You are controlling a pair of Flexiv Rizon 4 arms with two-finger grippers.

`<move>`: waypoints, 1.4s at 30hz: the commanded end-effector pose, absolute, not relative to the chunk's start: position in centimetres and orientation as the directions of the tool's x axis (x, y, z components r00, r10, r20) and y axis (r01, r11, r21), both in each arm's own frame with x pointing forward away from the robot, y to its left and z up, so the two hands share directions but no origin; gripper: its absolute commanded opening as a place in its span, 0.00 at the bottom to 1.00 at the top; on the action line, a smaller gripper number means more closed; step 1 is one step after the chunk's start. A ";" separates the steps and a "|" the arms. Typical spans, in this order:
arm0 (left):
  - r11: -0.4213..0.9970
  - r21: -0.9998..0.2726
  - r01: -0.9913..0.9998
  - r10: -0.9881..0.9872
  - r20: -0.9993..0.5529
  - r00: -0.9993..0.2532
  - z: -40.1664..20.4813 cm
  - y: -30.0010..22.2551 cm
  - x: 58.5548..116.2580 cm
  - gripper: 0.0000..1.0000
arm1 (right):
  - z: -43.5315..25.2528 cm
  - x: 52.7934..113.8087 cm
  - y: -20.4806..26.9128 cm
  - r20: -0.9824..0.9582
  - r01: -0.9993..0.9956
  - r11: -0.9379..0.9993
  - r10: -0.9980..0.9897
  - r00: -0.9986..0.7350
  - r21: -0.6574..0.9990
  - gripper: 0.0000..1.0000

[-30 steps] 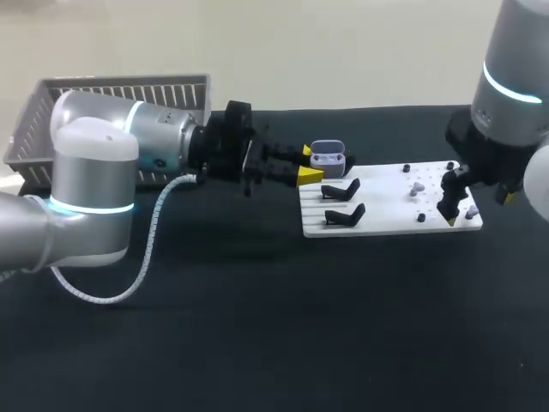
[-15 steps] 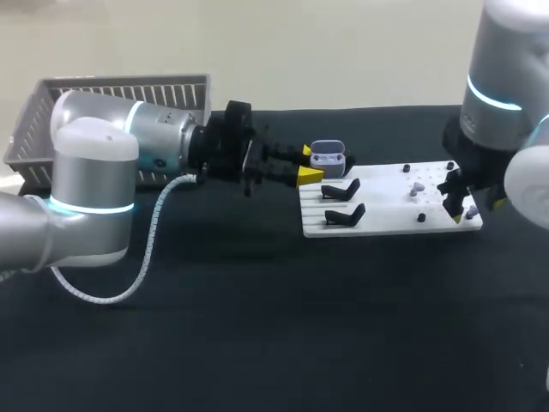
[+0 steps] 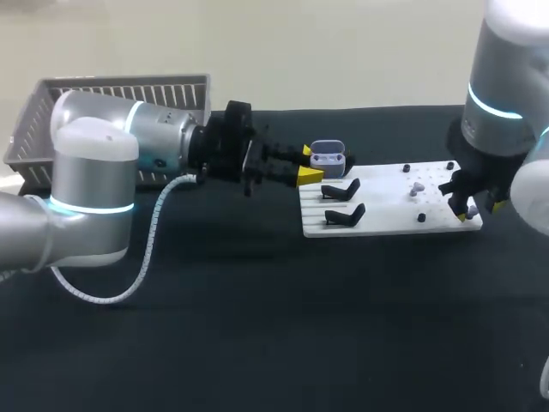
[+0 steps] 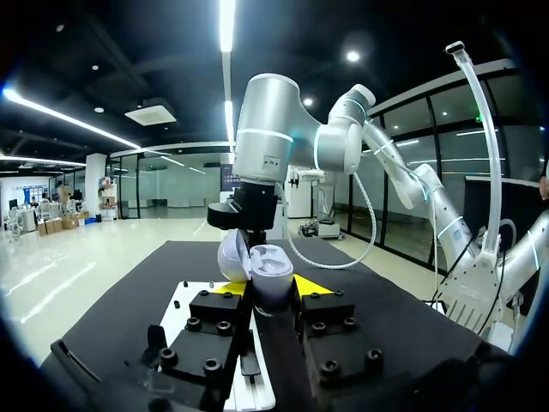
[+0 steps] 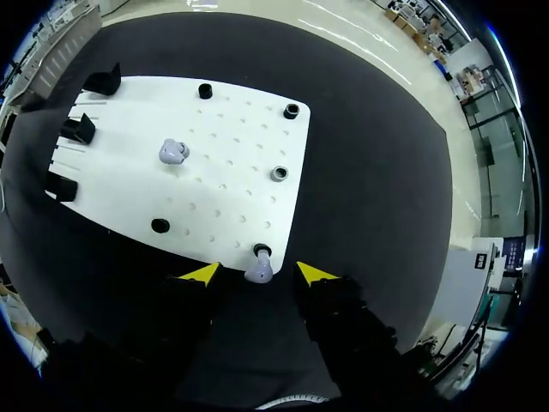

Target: Pick up each earbud case from the left stands, insert the matching earbuds, close the lid, and place the case in the box.

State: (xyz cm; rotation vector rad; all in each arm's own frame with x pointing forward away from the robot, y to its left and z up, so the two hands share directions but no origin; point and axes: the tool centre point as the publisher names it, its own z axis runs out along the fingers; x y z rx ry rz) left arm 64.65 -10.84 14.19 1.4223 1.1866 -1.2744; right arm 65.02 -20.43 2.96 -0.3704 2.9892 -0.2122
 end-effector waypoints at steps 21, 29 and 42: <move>-0.171 0.009 0.985 0.098 -0.995 0.026 14.1 -10.8 64.6 0.00 | 2.2 65.6 -20.9 -0.139 -0.226 0.959 -0.251 -0.958 -0.174 0.40; -0.171 0.009 0.985 0.098 -0.995 0.026 14.1 -10.8 64.6 0.00 | 2.0 65.8 -20.8 -0.138 -0.228 0.957 -0.254 -0.957 -0.179 0.36; -0.171 0.009 0.985 0.098 -0.995 0.026 14.1 -10.8 64.6 0.00 | 1.9 65.8 -20.7 -0.131 -0.228 0.956 -0.254 -0.958 -0.185 0.00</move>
